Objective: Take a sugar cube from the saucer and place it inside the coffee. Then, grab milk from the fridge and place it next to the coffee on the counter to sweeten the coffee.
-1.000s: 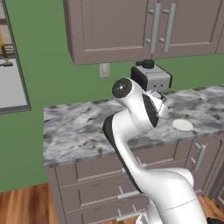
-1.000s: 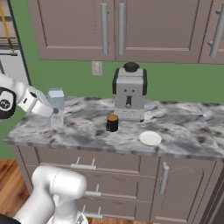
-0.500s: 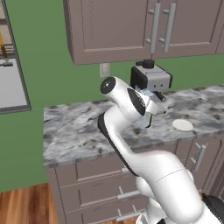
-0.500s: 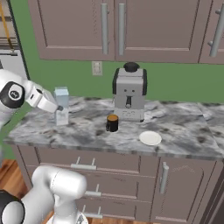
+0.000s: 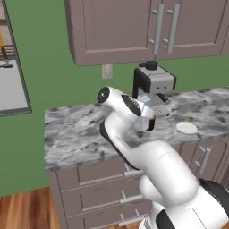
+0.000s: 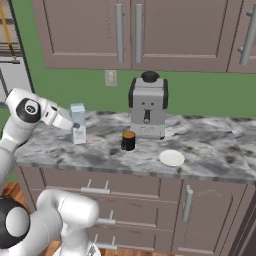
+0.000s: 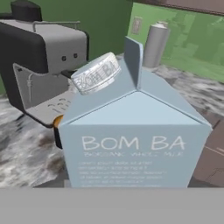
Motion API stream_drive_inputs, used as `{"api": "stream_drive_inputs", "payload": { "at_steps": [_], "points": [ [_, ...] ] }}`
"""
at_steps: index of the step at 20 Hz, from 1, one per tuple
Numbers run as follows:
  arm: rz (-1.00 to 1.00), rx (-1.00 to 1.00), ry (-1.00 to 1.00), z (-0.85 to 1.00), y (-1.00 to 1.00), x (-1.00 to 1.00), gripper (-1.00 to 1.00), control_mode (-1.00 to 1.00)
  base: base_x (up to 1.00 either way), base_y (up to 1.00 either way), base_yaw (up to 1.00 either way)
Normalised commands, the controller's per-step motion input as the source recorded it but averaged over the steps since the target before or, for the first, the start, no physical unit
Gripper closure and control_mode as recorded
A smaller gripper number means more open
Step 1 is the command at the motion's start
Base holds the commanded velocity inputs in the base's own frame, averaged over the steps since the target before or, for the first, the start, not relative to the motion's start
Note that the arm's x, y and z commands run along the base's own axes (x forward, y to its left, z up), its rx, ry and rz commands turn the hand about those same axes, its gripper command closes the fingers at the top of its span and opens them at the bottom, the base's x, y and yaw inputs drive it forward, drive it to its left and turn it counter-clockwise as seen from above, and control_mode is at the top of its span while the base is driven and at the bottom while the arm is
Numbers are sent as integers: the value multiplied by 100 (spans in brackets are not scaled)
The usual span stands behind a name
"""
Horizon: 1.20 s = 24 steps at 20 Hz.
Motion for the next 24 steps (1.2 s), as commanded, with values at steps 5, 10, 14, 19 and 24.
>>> {"api": "stream_drive_inputs", "payload": {
  "at_steps": [5,10,14,19,24],
  "points": [
    [-4,-2,0,-25,-6,44,100,-100,0,0,0],
    [-1,0,-1,-16,-8,30,100,-100,0,0,0],
    [0,0,0,-22,-18,34,100,-100,0,0,0],
    [0,0,0,-22,-20,34,100,-100,0,0,0],
    [0,0,0,-27,-12,18,100,-100,0,0,0]
  ]
}}
